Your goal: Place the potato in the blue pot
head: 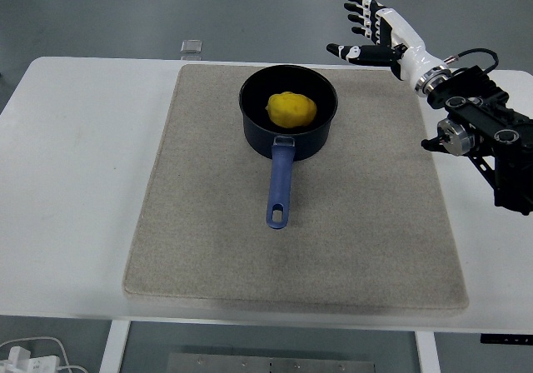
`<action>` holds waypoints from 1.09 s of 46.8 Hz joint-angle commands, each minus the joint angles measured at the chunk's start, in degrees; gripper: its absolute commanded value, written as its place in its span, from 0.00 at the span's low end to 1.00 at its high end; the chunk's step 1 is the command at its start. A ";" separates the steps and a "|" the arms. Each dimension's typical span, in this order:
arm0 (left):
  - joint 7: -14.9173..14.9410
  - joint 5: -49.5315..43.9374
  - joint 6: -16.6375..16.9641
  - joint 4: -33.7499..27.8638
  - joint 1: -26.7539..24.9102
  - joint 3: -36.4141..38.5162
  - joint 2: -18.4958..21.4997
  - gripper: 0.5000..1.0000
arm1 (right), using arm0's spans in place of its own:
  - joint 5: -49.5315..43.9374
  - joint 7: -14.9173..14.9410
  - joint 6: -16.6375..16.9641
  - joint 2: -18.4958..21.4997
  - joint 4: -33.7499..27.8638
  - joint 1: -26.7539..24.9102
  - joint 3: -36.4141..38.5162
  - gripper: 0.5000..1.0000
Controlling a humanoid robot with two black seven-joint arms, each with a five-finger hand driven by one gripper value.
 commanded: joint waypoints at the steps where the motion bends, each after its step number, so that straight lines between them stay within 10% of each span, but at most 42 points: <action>1: 0.00 0.00 0.00 0.00 0.06 0.00 0.00 1.00 | 4.36 0.27 2.03 -1.10 0.00 -0.38 0.07 0.85; 14: 0.00 0.00 0.00 -0.09 -0.03 0.00 0.00 1.00 | 15.88 -0.34 8.27 -4.79 0.00 -1.70 0.07 0.85; 27: 0.00 0.00 0.00 -0.17 0.06 0.09 0.00 1.00 | 36.09 -11.50 7.48 -5.32 0.00 -1.96 0.15 0.85; 51: 0.00 0.09 0.00 -0.44 -0.03 0.09 0.00 1.00 | 39.09 -10.89 6.08 -2.95 0.35 -3.54 4.37 0.85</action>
